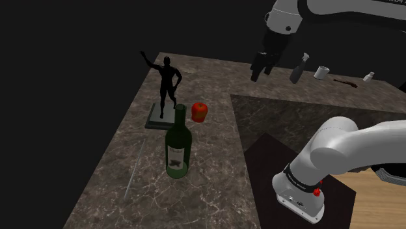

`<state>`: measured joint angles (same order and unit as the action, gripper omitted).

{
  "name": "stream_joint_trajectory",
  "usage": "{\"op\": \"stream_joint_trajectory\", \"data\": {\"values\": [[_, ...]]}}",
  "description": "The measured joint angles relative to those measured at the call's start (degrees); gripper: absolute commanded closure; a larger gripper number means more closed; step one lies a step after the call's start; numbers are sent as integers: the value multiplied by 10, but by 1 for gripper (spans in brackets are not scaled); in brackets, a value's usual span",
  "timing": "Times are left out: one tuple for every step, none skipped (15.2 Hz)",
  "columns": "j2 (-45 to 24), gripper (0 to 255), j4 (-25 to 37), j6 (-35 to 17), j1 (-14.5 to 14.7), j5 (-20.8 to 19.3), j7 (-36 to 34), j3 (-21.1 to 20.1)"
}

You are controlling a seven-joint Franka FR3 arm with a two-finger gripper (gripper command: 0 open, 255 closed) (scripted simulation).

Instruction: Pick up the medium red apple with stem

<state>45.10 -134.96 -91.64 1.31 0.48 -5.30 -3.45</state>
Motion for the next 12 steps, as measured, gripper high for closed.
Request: {"op": "stream_joint_trajectory", "data": {"values": [[0, 0, 0, 0, 0, 0, 0, 0], [-4, 0, -4, -8, 0, 1, -1, -1], [-15, 0, -8, -23, 0, 1, -3, -3], [-28, 0, -10, -40, 1, 4, -7, -7], [-42, 0, -11, -56, 2, 6, -12, -12], [-56, 0, -16, -76, 1, 5, -12, -12], [-71, 0, -22, -98, 1, 6, -15, -15], [-90, 0, -19, -116, 1, 7, -19, -19], [-109, 0, -17, -135, 1, 8, -23, -22], [-126, 0, -18, -154, 1, 8, -27, -25], [-143, 0, -16, -171, 0, 7, -28, -27], [-160, 0, -18, -191, 0, 7, -31, -30]]}}
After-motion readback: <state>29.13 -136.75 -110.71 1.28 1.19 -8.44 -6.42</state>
